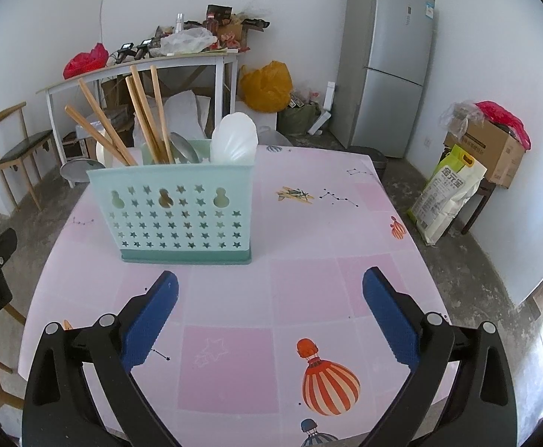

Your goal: Organize utensils

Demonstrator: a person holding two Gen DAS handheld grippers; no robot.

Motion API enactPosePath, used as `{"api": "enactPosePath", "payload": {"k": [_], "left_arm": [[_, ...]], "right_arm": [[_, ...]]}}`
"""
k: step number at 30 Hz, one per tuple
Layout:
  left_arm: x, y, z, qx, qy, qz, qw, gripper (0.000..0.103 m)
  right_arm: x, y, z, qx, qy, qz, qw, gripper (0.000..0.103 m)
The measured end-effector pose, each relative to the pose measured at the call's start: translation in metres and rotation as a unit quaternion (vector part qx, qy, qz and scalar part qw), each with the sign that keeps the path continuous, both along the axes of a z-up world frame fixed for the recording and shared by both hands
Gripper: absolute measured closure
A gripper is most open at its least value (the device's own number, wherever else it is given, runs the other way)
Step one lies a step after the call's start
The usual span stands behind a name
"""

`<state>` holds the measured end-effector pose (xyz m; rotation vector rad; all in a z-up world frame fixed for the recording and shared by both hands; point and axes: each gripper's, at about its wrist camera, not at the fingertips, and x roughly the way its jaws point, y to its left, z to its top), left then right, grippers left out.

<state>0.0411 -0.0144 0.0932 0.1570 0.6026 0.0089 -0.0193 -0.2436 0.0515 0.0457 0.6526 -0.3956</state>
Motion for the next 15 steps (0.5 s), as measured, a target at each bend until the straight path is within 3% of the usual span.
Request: {"api": "enactPosePath", "payload": {"k": [15], "left_arm": [[0.0014, 0.0017, -0.0032, 0.001, 0.010, 0.002, 0.9999, 0.008]], "right_arm": [[-0.0002, 0.0022, 0.0020, 0.001, -0.002, 0.007, 1.000, 0.007]]}}
